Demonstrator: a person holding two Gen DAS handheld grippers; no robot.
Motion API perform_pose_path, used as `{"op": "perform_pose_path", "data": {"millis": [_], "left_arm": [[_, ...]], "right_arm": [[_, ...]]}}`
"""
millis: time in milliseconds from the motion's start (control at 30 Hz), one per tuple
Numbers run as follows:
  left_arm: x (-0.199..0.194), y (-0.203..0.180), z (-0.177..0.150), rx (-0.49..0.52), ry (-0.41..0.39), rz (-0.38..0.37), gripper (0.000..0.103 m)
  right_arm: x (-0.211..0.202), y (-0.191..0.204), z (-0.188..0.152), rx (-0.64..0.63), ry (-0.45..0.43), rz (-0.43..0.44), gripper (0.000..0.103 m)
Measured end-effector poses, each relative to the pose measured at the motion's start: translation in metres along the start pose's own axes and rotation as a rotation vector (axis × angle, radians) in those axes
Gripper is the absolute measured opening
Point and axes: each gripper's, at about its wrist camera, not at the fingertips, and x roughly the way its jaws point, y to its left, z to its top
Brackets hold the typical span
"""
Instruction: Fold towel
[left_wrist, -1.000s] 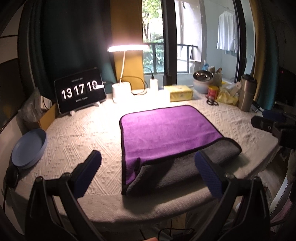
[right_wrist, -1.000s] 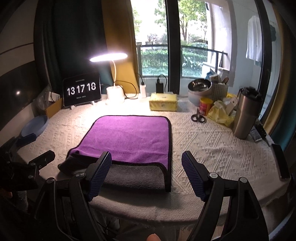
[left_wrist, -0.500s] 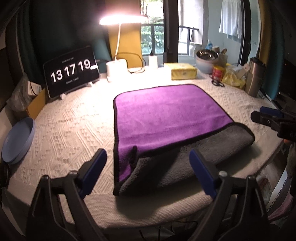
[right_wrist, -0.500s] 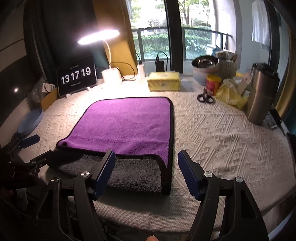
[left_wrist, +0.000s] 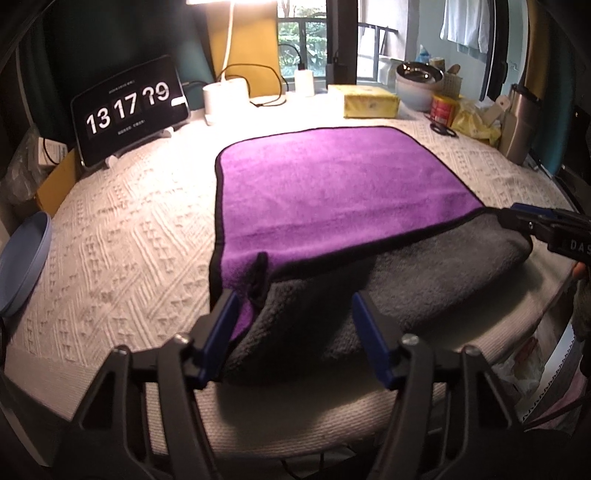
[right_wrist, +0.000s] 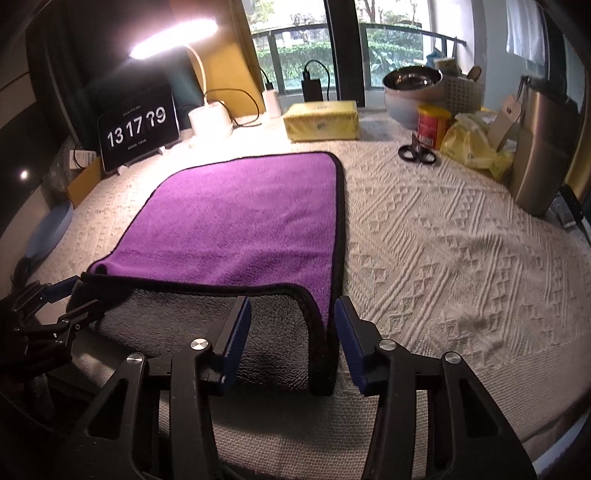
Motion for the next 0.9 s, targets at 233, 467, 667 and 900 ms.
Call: {"op": "perform_pose_path", "data": {"millis": [233,467,667,900], "left_arm": [[0.007,-0.001,-0.006,0.010,0.023,-0.011,0.048],[0.000,0.001,-0.006,-0.001,0.003,-0.016,0.023],[-0.011,-0.002,-0.003,0.019,-0.033,-0.032,0.014],[-0.023,0.003,0.008,-0.004,-0.073,-0.052,0.013]], "right_arm": [[0.005,0.006,-0.005,-0.041,0.017,-0.001,0.035],[0.001,0.014,-0.007,-0.086,-0.007,-0.033,0.007],[-0.013,0.018,-0.002,-0.112,-0.059,-0.051,0.005],[-0.030,0.019,0.008,-0.118,-0.114,-0.050,0.005]]}}
